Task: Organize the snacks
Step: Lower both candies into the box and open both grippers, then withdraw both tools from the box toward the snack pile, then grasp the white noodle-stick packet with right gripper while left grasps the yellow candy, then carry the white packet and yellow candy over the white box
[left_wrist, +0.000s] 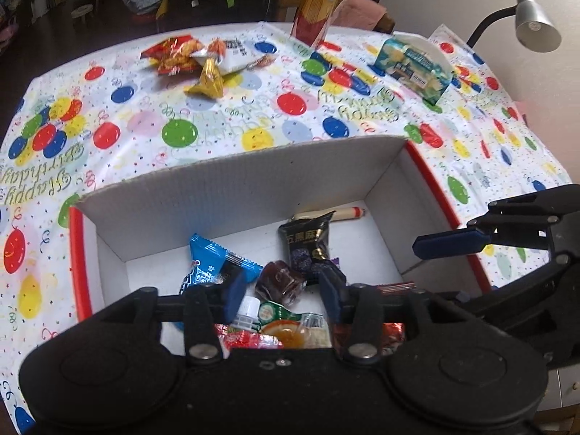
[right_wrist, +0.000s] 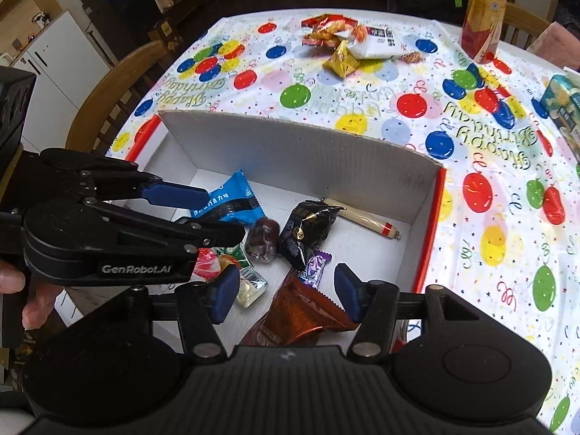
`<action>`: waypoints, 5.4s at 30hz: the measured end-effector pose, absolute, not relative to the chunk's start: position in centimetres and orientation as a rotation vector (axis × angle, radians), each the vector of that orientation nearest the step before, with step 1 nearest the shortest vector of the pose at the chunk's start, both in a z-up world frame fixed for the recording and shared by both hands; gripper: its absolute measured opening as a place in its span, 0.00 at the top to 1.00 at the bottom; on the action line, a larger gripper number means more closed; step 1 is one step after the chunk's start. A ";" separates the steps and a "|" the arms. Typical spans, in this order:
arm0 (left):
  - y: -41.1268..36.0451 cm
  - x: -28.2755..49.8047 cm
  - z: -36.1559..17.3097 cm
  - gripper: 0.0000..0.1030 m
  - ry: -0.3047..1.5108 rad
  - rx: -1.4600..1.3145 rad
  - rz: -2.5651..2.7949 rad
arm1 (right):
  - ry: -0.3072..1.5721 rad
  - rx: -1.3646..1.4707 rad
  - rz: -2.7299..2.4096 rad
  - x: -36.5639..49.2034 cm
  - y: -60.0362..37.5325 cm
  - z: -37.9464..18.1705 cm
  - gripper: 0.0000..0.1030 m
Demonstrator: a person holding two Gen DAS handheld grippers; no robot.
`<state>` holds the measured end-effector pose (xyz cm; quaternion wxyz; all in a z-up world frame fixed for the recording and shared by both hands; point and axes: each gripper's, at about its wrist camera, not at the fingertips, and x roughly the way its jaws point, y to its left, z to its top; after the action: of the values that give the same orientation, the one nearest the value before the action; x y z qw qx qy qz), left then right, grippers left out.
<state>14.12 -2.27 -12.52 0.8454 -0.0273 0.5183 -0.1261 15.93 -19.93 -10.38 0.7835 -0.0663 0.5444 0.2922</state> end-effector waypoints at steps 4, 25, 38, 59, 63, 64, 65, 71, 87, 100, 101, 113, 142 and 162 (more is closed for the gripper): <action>-2.2 13.2 -11.2 0.49 1.057 -0.052 -0.275 | 1.151 -0.136 0.610 15.1 -20.2 -9.1 0.38; -1.2 10.1 -4.6 0.13 0.853 0.014 -0.256 | 1.018 -0.074 0.539 13.3 -21.6 -2.9 0.03; -1.3 14.0 -3.0 0.01 0.793 0.012 -0.200 | 0.932 -0.053 0.517 18.5 -22.5 -0.6 0.00; -0.8 27.0 -5.1 0.01 0.823 -0.029 -0.079 | 0.866 -0.079 0.530 34.9 -23.2 -0.6 0.00; -0.8 29.1 -6.6 0.02 0.853 -0.030 -0.065 | 0.870 -0.084 0.535 37.6 -22.7 -1.7 0.00; -0.7 29.6 -7.0 0.02 0.858 -0.031 -0.063 | 0.884 -0.089 0.538 38.4 -22.4 -2.0 0.00; -0.7 30.0 -7.3 0.02 0.861 -0.031 -0.064 | 0.906 -0.098 0.534 39.2 -22.1 -2.3 0.00; -1.0 32.4 -9.6 0.05 0.892 -0.003 -0.058 | 0.988 -0.115 0.529 43.3 -20.2 -5.0 0.00; -1.2 38.0 -15.6 0.23 0.992 0.052 -0.099 | 1.159 0.090 0.354 52.8 -17.0 -13.5 0.01; -0.8 40.7 -18.6 0.39 1.065 0.021 -0.127 | 1.286 0.315 0.242 55.1 -14.5 -18.6 0.14; -0.9 40.8 -18.7 0.40 1.069 0.018 -0.131 | 1.295 0.325 0.235 55.3 -14.4 -18.9 0.16; -0.8 42.2 -20.0 0.57 1.116 0.001 -0.147 | 1.346 0.392 0.269 55.0 -14.2 -20.4 0.44; -0.1 38.2 -16.1 0.72 1.088 0.017 -0.149 | 1.238 0.342 0.426 49.4 -18.5 -14.0 0.95; 1.6 32.3 -7.7 0.72 0.986 -0.026 -0.111 | 1.117 0.244 0.513 40.3 -21.7 -4.1 0.95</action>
<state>32.30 1.55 -7.69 0.8793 -0.0126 0.4731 -0.0532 40.33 -21.73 -4.09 0.8099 0.1144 0.5229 0.2399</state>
